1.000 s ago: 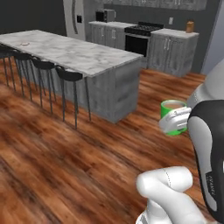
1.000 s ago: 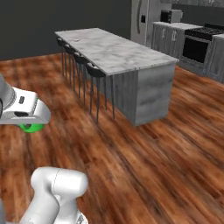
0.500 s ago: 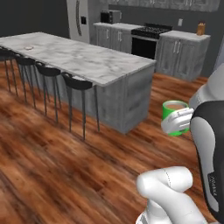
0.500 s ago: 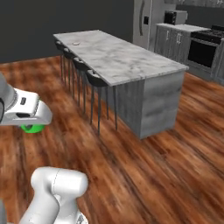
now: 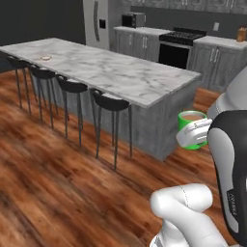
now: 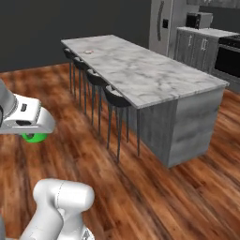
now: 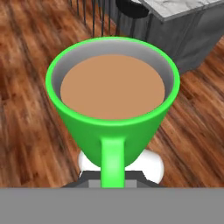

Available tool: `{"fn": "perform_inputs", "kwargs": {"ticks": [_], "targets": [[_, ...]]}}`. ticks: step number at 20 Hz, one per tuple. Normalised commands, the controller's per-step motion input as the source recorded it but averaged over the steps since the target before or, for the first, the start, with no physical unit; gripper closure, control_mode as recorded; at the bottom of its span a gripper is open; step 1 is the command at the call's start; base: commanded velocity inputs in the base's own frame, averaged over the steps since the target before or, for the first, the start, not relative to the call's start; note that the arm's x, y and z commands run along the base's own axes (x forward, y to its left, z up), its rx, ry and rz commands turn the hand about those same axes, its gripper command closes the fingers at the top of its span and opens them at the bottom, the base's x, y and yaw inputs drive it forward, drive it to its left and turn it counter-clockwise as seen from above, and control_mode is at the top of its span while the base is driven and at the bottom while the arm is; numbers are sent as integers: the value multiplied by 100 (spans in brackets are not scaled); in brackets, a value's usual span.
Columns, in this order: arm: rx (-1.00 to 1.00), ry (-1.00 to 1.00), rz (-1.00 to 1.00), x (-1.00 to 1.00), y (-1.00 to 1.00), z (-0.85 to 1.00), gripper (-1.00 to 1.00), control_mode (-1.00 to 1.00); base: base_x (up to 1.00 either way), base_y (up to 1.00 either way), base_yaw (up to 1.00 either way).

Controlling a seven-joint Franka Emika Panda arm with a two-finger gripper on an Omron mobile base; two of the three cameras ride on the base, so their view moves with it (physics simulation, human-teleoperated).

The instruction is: Pick the cup of tea, navigate to the dining table, and place it on the saucer.

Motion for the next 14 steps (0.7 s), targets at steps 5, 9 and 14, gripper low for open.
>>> {"fn": "perform_inputs", "kwargs": {"ticks": [5,9,14], "targets": [[0,0,0,0,0,0,100,100,100,100,-1],[0,0,0,0,0,0,100,100,100,100,-2],[0,0,0,0,0,0,100,100,100,100,-6]]}}
